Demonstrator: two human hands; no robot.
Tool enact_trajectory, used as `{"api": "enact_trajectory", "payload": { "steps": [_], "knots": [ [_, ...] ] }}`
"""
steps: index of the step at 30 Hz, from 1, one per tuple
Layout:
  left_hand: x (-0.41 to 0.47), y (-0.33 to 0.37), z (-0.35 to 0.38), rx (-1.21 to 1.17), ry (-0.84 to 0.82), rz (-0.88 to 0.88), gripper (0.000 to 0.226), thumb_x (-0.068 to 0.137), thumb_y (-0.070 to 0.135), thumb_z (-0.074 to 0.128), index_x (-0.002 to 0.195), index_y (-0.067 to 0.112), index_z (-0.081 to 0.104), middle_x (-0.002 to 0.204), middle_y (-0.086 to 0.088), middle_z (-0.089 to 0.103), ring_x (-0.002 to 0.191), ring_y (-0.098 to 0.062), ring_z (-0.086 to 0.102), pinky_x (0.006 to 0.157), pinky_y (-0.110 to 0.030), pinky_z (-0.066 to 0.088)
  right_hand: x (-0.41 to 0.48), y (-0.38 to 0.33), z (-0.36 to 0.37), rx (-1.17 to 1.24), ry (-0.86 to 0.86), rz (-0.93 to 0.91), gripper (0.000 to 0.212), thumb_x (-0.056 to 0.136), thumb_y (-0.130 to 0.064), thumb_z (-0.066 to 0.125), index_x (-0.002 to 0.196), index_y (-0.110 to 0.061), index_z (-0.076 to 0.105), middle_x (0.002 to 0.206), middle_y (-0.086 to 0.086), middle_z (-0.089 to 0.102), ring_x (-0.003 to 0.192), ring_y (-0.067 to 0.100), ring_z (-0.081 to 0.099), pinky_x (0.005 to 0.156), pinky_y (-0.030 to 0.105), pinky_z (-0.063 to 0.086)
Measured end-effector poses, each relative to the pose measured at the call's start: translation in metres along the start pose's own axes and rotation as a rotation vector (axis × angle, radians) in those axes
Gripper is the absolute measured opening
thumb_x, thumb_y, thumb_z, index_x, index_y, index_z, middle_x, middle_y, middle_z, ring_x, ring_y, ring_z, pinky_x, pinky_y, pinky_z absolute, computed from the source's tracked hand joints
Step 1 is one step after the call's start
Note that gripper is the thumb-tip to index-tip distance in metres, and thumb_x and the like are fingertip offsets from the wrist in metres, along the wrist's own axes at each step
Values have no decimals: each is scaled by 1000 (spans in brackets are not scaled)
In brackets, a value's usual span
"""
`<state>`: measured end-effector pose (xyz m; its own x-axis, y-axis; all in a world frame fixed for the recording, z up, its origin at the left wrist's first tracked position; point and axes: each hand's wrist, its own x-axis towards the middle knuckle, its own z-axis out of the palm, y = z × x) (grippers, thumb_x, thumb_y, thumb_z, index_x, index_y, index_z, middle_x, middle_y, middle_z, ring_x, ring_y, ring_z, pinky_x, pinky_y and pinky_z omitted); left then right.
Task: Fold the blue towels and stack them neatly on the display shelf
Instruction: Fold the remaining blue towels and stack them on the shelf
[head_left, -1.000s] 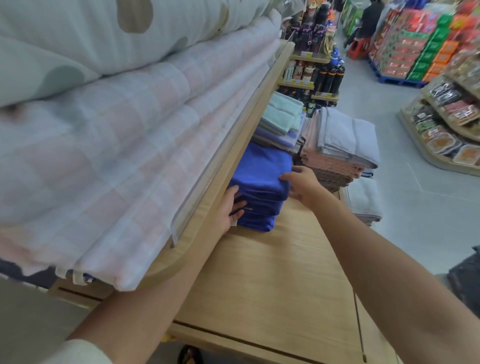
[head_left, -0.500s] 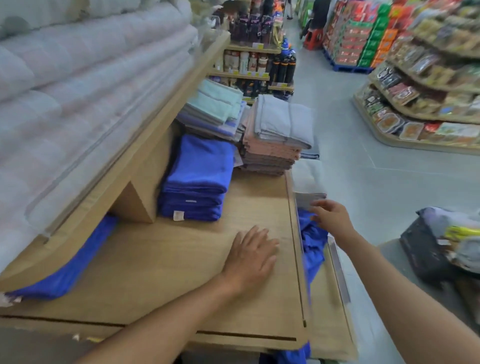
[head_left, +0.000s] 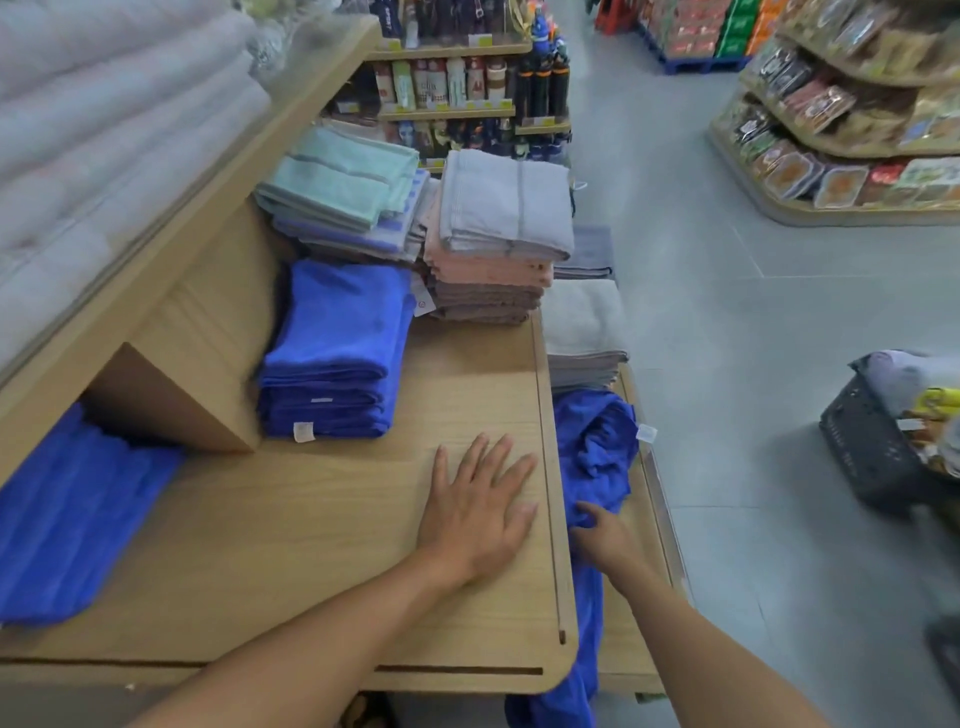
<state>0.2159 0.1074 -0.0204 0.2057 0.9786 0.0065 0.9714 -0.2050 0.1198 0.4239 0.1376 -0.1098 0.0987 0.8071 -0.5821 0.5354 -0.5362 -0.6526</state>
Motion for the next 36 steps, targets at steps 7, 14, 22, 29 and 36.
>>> {"api": "enact_trajectory", "payload": {
  "steps": [7,14,22,29,36],
  "knots": [
    [-1,1,-2,8,13,-7,61,98,65,25,155,47,19,168,11,17,156,-17,8,121,-62,4,8,-4,0,658,131,96,24,94,0,61,116,-8,66,92,10,65,79,23,63,62,30,46],
    [-3,2,-7,0,-18,-20,62,97,67,21,156,48,12,168,13,10,156,-15,1,121,-60,0,1,-22,-21,1309,50,287,14,88,-2,58,81,-14,56,73,3,55,69,15,54,69,24,45],
    [-2,0,-7,-26,-2,-26,63,94,68,23,154,49,14,167,14,13,156,-13,4,122,-60,3,-53,-61,-86,1356,-208,153,22,65,-5,42,83,-7,55,72,10,53,56,24,53,65,34,43],
    [-7,7,-19,-227,49,-16,58,92,70,30,139,43,50,156,15,39,150,-13,24,123,-49,13,-132,-115,-153,1152,-324,-136,22,57,-11,55,75,-14,45,73,7,40,59,24,45,61,31,39],
    [-30,71,-56,-532,149,190,57,76,74,63,120,38,62,121,23,61,114,-2,52,98,-28,43,-214,-160,-187,1174,-391,-336,19,59,-18,58,76,-14,52,67,3,42,67,19,38,67,30,34]
  ]
}}
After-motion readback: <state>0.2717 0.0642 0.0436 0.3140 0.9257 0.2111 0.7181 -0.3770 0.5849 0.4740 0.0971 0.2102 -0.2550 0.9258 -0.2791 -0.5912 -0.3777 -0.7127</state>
